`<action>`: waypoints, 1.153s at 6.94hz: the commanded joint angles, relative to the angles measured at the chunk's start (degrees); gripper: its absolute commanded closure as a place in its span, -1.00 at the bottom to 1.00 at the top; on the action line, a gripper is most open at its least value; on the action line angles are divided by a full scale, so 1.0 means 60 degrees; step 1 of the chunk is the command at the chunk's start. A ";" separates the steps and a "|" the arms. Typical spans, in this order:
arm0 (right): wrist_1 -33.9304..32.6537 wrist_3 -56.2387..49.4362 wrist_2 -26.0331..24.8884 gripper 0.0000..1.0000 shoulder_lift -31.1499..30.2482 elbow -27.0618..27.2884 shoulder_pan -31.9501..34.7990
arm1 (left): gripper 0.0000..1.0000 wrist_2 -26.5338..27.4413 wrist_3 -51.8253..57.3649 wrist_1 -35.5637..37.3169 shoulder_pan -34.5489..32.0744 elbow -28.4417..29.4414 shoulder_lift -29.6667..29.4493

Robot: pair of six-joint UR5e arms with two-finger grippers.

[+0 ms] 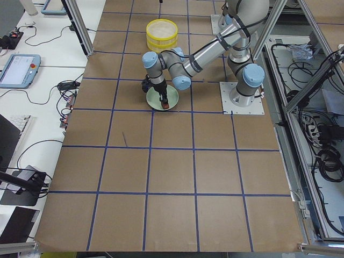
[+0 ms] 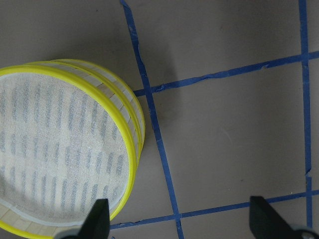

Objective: Place buns in different layers of steamer
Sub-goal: 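Grasp the brown bun on the plate with the left gripper, then carry the brown bun with the left gripper and drop it into the top tier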

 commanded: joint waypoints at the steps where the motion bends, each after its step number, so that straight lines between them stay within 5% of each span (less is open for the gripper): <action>1: 0.0063 -0.0019 -0.0051 -1.00 -0.0127 0.0015 -0.0037 | 0.95 -0.0005 -0.0554 -0.0473 -0.0485 0.0406 0.0453; 3: 0.0122 -0.0193 -0.0095 -1.00 -0.0405 0.0030 -0.0255 | 0.95 -0.0617 -0.2583 -0.1803 -0.2280 0.1356 0.1141; 4: 0.0108 -0.0267 -0.0269 -1.00 -0.0551 0.0016 -0.0257 | 0.94 -0.1868 -0.4436 -0.2129 -0.3306 0.1898 0.1174; 6: 0.0064 -0.0239 -0.0285 -1.00 -0.0727 0.0030 -0.0184 | 0.92 -0.3718 -0.8333 -0.1769 -0.5605 0.2719 0.0971; 8: 0.0078 -0.0136 -0.0286 -1.00 -0.0889 0.0089 -0.0125 | 0.80 -0.4194 -1.0759 0.0277 -0.7205 0.2913 0.0225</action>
